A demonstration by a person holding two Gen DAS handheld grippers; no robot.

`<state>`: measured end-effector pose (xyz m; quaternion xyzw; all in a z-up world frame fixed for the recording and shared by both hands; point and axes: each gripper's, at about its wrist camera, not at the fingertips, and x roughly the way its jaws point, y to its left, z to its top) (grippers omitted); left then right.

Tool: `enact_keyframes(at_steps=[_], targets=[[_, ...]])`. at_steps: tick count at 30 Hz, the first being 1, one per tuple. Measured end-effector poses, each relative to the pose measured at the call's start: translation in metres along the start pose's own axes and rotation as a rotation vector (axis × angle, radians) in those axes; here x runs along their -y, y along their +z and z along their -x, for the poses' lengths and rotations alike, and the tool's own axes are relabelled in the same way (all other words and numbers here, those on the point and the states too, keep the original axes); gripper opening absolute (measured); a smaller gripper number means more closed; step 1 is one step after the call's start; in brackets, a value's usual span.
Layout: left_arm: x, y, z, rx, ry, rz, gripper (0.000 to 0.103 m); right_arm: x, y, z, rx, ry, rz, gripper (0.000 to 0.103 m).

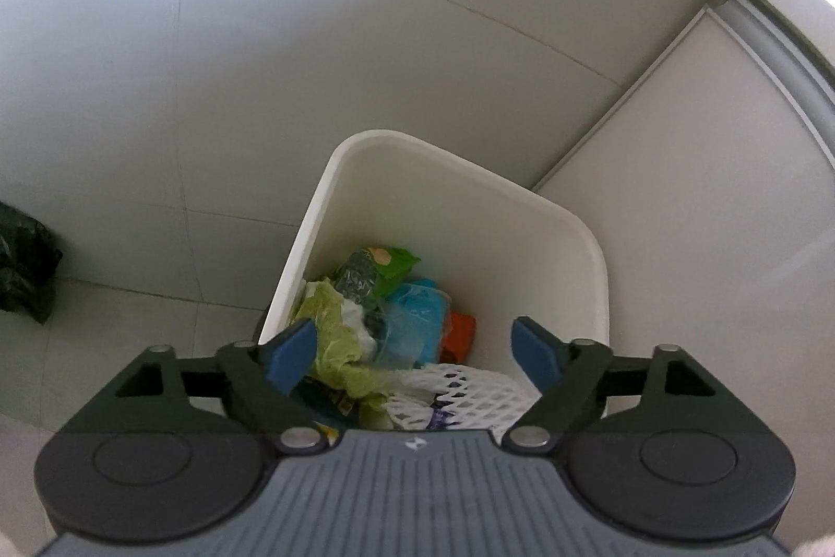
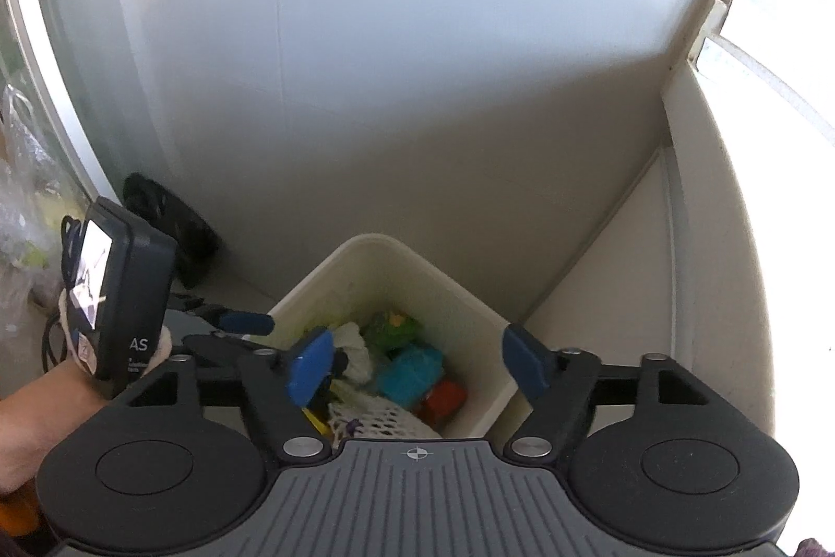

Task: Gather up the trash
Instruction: 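Open both tools to drop the tissue and container into the wastebasket, then move both open tools from the wastebasket back to the counter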

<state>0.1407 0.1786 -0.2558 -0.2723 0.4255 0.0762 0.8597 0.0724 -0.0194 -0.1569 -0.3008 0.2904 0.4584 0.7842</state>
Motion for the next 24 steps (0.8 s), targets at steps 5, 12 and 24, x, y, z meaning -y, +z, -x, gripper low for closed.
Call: enact_keyframes(at_steps=[5,12,24], targets=[[-0.001,0.002,0.0,-0.003,-0.005,0.022,0.094,-0.001,-0.001,0.003,0.016,0.015,-0.001,0.082],[-0.001,0.004,0.011,0.008,0.002,0.024,0.1,-0.008,-0.001,0.013,0.049,0.034,0.055,0.087],[0.009,0.019,0.055,0.057,0.023,-0.035,0.102,-0.012,0.009,0.042,0.108,0.072,0.055,0.091]])
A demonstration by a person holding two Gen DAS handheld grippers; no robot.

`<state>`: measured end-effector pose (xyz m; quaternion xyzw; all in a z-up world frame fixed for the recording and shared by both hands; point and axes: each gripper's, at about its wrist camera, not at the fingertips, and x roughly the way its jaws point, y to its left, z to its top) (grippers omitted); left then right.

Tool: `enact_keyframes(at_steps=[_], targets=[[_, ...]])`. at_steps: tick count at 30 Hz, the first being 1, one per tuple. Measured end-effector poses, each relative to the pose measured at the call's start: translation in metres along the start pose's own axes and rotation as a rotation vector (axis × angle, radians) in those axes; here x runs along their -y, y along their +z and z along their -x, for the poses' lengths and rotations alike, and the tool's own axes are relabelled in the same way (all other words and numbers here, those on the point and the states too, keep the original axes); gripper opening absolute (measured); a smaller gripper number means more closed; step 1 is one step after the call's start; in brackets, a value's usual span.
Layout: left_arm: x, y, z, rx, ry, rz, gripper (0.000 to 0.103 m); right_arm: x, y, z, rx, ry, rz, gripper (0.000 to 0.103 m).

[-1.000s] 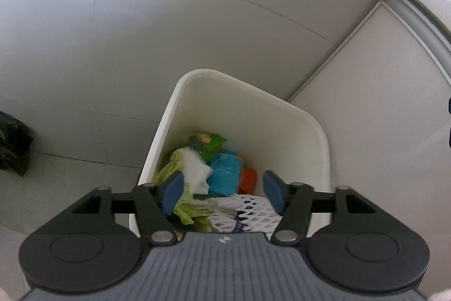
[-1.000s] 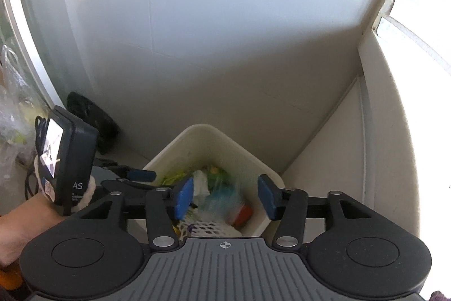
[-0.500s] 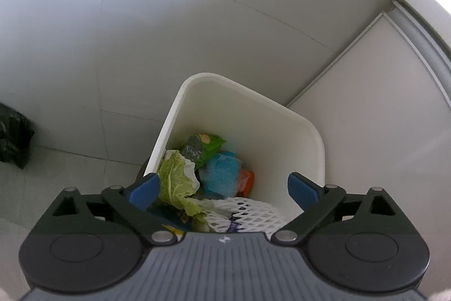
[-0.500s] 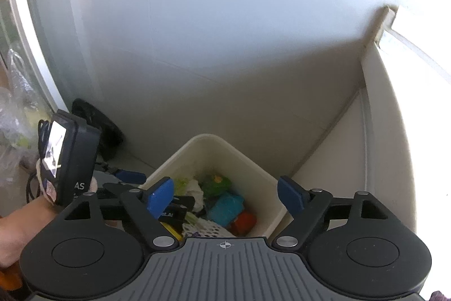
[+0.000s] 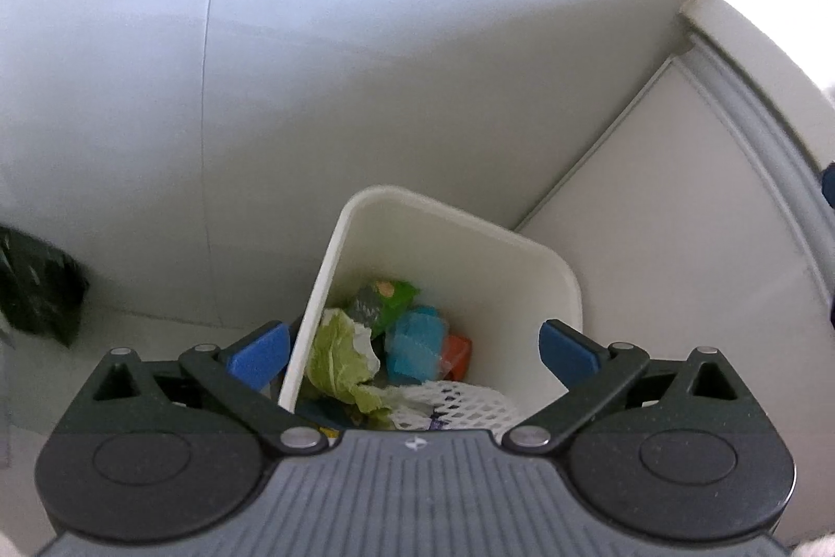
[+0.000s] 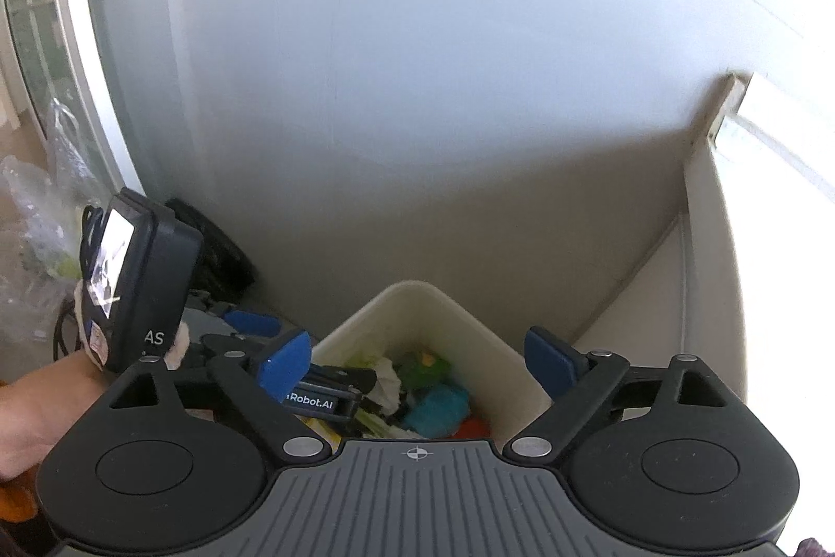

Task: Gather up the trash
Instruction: 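Move both open tools from the wastebasket back to the counter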

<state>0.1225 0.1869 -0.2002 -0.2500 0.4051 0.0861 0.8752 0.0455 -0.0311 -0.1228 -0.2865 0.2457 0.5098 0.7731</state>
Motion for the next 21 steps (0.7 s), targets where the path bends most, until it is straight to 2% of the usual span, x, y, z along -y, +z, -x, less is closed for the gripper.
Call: enact_keyframes(at_steps=[8,12,15,21], targets=[[0.024,0.033,0.048,0.076,-0.014,-0.109,0.102,0.02,0.011,0.034,0.068,-0.048,-0.063,0.096],[0.048,0.055,0.067,0.116,-0.017,-0.213,0.102,0.037,0.019,0.049,0.09,-0.097,-0.081,0.096],[0.067,0.071,0.077,0.145,-0.025,-0.28,0.102,0.057,0.03,0.063,0.105,-0.122,-0.118,0.096],[0.11,0.099,0.091,0.182,-0.102,-0.35,0.102,0.115,0.029,0.092,0.14,-0.222,-0.189,0.099]])
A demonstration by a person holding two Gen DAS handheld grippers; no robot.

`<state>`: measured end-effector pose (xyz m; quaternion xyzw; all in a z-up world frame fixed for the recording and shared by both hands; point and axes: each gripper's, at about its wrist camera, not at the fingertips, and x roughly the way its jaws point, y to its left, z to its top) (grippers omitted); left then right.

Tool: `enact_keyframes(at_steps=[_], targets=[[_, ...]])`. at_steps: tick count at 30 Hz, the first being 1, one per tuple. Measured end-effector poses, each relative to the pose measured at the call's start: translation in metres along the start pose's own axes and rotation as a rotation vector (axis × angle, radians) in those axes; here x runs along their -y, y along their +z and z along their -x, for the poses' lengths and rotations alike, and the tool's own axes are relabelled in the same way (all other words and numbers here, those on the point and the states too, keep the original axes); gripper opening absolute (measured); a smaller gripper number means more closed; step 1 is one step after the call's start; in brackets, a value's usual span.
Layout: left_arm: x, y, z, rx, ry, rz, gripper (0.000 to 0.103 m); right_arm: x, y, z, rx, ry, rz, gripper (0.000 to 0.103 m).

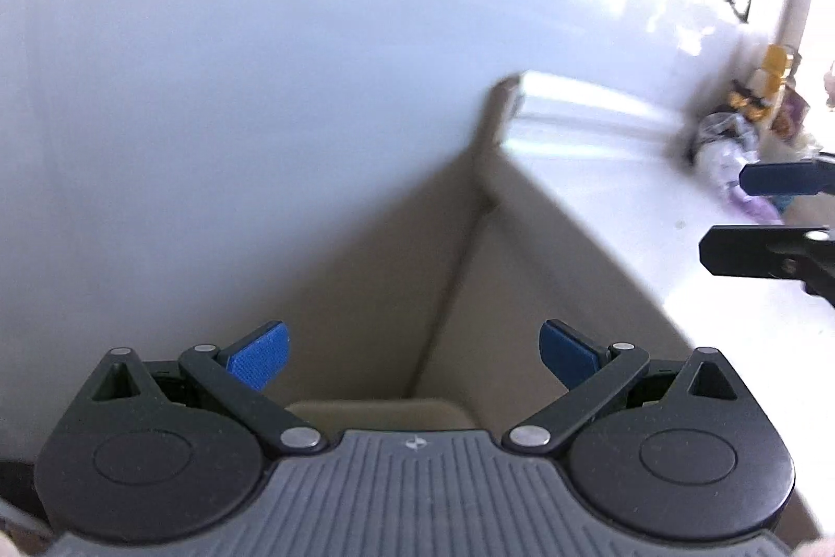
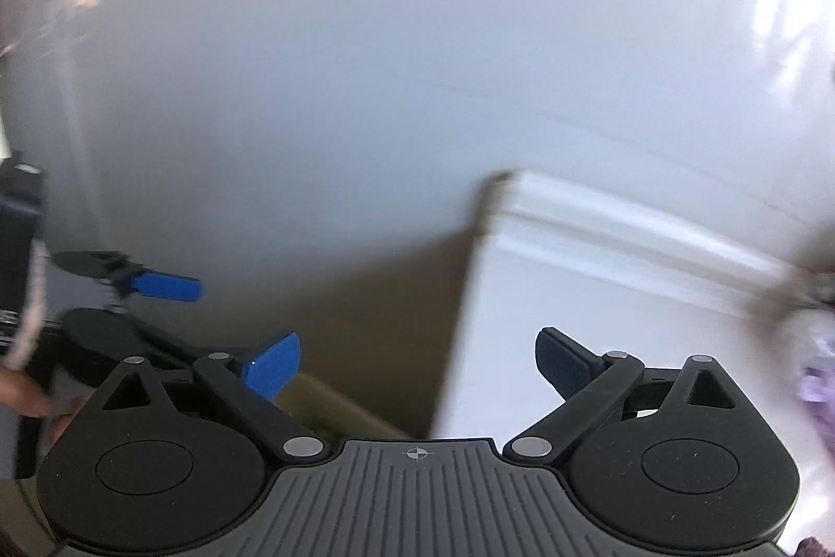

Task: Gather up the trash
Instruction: 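Move both open tools from the wastebasket back to the counter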

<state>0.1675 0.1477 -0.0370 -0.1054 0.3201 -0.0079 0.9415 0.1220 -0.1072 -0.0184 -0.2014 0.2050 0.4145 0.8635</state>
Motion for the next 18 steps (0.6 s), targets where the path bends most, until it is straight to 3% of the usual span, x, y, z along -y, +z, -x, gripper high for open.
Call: enact_keyframes(at_steps=[8,12,18], targets=[[0.063,0.036,-0.014,0.024,-0.1,-0.129,0.102,0.103,-0.013,0.009,0.005,-0.188,-0.124,0.099],[0.1,0.053,-0.032,0.02,-0.148,-0.197,0.102,0.15,-0.025,0.013,0.006,-0.241,-0.205,0.099],[0.16,0.068,-0.061,0.014,-0.204,-0.327,0.102,0.196,-0.052,0.019,-0.021,-0.334,-0.226,0.1]])
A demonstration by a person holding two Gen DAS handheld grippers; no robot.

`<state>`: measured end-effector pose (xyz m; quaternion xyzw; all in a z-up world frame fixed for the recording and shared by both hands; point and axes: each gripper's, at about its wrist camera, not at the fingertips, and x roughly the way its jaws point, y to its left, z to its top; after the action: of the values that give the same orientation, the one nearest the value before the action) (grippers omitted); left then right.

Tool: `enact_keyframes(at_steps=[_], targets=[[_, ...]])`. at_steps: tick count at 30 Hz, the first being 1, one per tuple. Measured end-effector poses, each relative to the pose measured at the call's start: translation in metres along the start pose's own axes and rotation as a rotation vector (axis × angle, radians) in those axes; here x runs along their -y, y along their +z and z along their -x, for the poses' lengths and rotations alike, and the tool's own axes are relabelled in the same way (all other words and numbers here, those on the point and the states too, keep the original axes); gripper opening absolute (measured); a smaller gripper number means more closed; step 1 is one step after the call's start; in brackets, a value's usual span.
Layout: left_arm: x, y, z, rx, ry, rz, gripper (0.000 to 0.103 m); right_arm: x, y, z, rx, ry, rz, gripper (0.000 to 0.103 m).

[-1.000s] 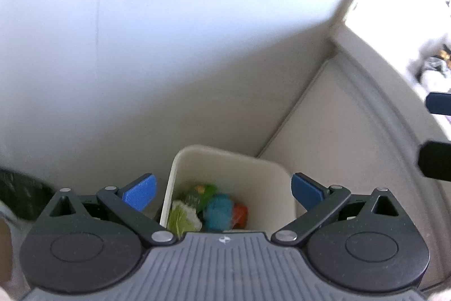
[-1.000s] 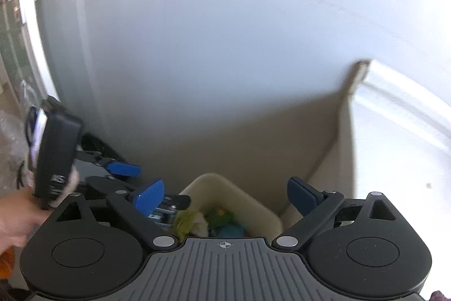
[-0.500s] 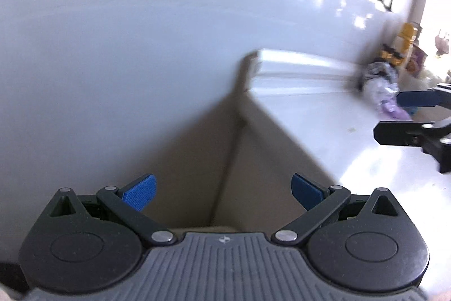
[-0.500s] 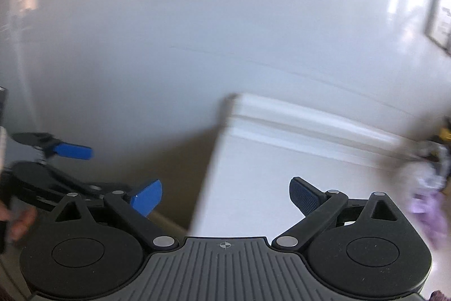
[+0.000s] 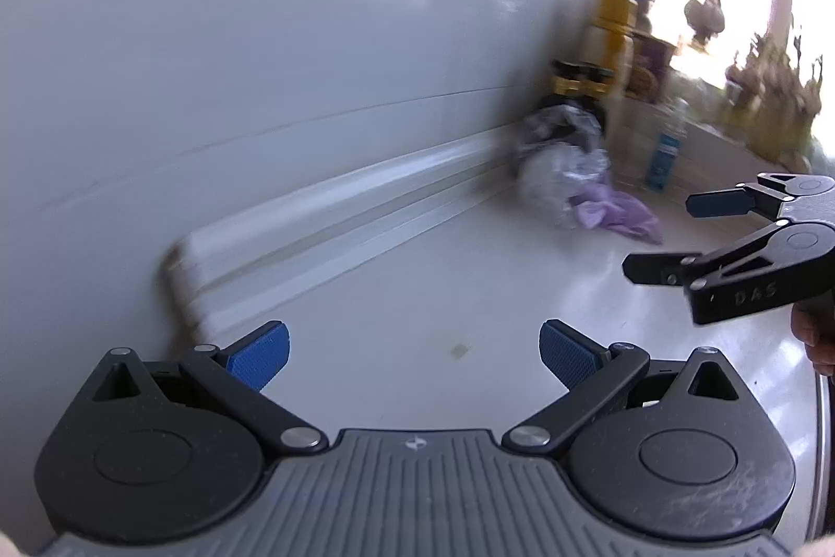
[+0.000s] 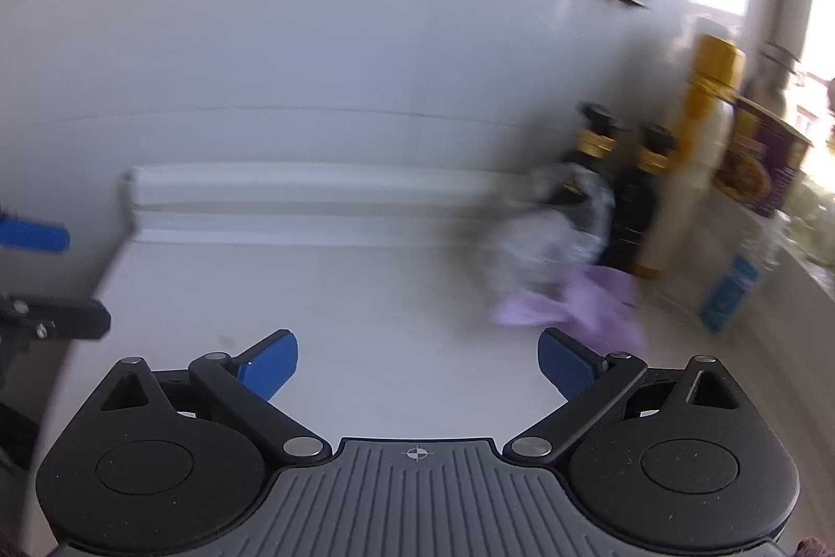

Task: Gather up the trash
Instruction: 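Move both open tools from the wastebasket back to the counter, then grasp the clear plastic bag with left tool while right tool grasps purple glove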

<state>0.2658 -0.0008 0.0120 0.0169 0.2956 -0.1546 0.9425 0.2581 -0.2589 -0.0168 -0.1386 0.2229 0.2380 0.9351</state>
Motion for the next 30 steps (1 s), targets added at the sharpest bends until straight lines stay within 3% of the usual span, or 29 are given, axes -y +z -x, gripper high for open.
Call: enact_keyframes(at_steps=[11,20,23,26,30], targets=[[0.057,0.037,-0.07,0.072,-0.037,-0.184,0.102,0.098,-0.036,-0.024,-0.026,-0.092,-0.115,0.1],[0.075,0.053,-0.12,0.114,-0.095,-0.119,0.101,0.15,-0.053,-0.04,-0.01,-0.048,-0.252,0.1],[0.083,0.059,-0.135,0.109,-0.093,-0.116,0.095,0.152,-0.054,-0.05,-0.016,-0.041,-0.254,0.1],[0.091,0.065,-0.147,0.097,-0.042,-0.119,0.09,0.149,-0.051,-0.059,-0.016,-0.029,-0.247,0.1],[0.096,0.072,-0.158,0.08,-0.004,-0.098,0.075,0.142,-0.043,-0.072,-0.03,-0.04,-0.216,0.1]])
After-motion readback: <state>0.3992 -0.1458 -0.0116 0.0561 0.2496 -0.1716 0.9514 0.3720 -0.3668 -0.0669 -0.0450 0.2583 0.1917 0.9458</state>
